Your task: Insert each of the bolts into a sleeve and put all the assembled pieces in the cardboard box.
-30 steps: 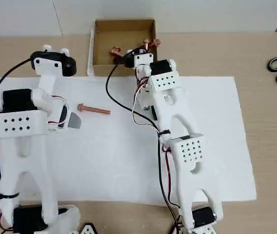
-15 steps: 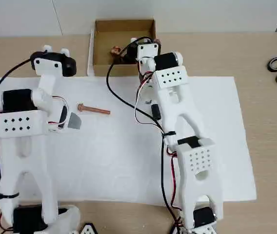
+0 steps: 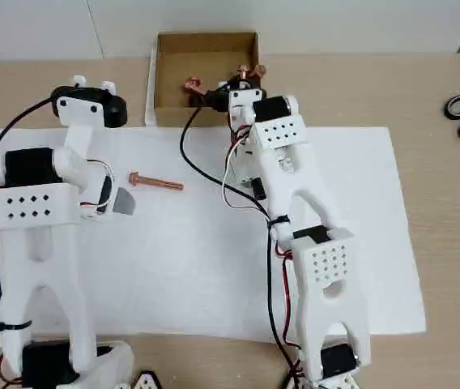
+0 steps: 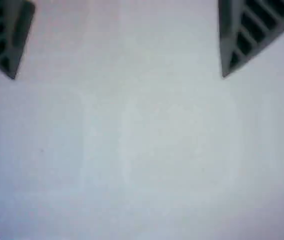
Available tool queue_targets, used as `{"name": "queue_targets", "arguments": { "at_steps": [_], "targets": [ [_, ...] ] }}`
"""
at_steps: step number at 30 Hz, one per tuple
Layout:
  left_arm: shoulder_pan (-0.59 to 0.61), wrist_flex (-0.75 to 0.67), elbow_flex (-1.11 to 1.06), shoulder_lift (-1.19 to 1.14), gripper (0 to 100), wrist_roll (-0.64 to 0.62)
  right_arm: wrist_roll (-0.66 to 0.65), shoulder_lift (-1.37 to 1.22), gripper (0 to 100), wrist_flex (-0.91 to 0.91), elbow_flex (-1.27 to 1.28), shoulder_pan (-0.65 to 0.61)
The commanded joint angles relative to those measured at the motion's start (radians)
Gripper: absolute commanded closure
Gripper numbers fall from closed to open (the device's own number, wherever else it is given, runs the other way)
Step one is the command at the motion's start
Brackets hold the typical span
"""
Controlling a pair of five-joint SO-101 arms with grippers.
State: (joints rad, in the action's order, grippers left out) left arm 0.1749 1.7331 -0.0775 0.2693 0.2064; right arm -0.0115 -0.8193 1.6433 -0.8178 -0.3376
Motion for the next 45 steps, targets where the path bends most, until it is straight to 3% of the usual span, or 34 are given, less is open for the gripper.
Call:
{"name": "queue_targets", "arguments": {
  "at_steps": [1, 8, 13, 17, 22, 37, 45],
  "targets": [
    [-0.003, 0.011, 0.002, 0.005, 75, -0.006, 0.018, -0.019, 84.7, -0.038, 0.000, 0.008],
    [-0.002, 0.011, 0.002, 0.005, 75, -0.006, 0.012, -0.091, 85.3, -0.056, 0.000, 0.008],
    [-0.006, 0.011, 0.001, 0.005, 75, -0.049, -0.051, -0.062, 99.8, -0.042, -0.017, 0.008],
    [-0.005, 0.006, 0.004, 0.003, 75, -0.152, -0.055, 0.021, 98.2, 0.030, -0.074, 0.024],
    [-0.005, 0.014, 0.044, -0.018, 75, -0.176, -0.060, 0.147, 98.1, 0.035, -0.072, 0.036],
    [-0.078, 0.021, 0.545, -0.554, 75, -0.384, -0.060, 0.197, 98.1, 0.038, -0.072, 0.041],
    [-0.084, 0.020, 0.585, -0.789, 75, -0.387, -0.057, 0.197, 98.1, 0.039, -0.071, 0.041]
  ]
}}
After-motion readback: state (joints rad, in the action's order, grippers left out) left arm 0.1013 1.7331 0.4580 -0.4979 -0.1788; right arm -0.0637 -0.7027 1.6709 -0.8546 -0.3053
